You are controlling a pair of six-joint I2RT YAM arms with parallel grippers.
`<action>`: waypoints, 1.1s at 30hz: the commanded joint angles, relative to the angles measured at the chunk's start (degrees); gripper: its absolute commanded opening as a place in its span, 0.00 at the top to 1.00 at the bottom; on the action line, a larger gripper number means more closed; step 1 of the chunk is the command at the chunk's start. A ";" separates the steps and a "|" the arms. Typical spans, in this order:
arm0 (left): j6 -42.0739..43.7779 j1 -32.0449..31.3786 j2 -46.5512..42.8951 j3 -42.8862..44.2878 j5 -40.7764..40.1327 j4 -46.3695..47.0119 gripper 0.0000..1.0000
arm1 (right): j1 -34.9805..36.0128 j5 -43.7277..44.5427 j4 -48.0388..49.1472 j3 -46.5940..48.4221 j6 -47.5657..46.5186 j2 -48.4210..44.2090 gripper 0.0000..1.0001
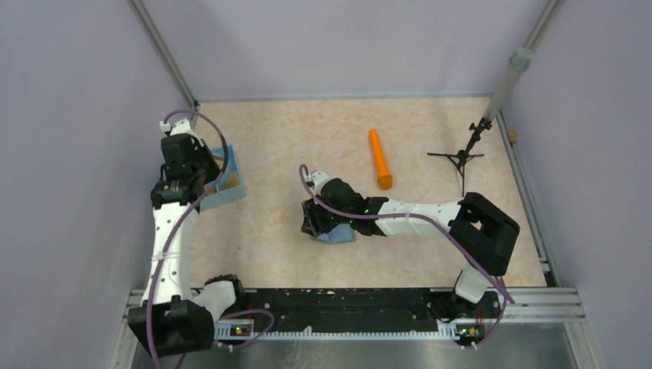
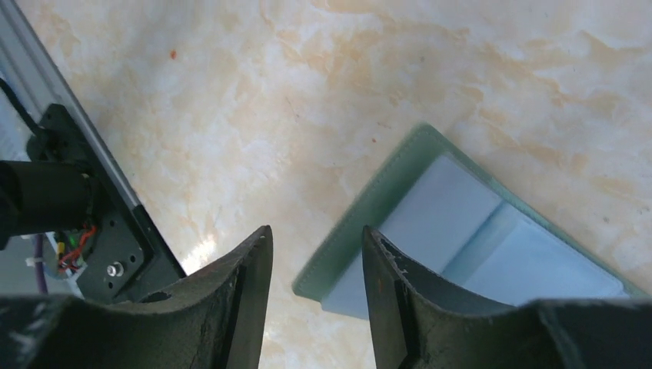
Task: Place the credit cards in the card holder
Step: Pick up the credit card from the storage box, then insert the credit card into the card holder.
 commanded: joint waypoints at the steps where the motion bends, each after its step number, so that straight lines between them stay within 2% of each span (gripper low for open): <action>1: -1.24 0.09 -2.99 -2.74 12.62 3.55 1.00 | -0.48 -4.03 0.55 3.98 -1.48 -0.38 0.54; 4: -2.27 -0.60 -4.89 -4.32 19.00 4.58 1.00 | -1.08 -5.18 -0.37 3.86 -1.74 -2.83 0.52; 9: -3.59 -3.72 -6.53 -6.18 29.73 8.03 1.00 | -6.56 -8.09 -1.88 0.35 -2.58 -13.56 0.40; 15: 0.36 -15.90 -5.69 -4.79 37.33 8.70 1.00 | -19.04 -20.50 -1.49 -4.72 -5.67 -24.89 0.23; 19: 0.46 -22.22 -1.71 -3.44 45.73 9.82 1.00 | -25.65 -34.43 -0.39 -5.29 -7.44 -27.66 0.22; 24: 0.92 -28.90 3.47 -1.07 51.50 10.86 1.00 | -27.16 -46.69 0.24 -5.07 -9.50 -28.90 0.22; 28: 1.28 -32.24 7.09 1.11 54.22 11.25 1.00 | -27.16 -51.38 0.80 -5.70 -9.91 -28.19 0.22; 33: 2.49 -35.71 11.22 3.44 57.89 10.89 1.00 | -27.16 -51.06 -1.06 -6.38 -12.18 -26.46 0.25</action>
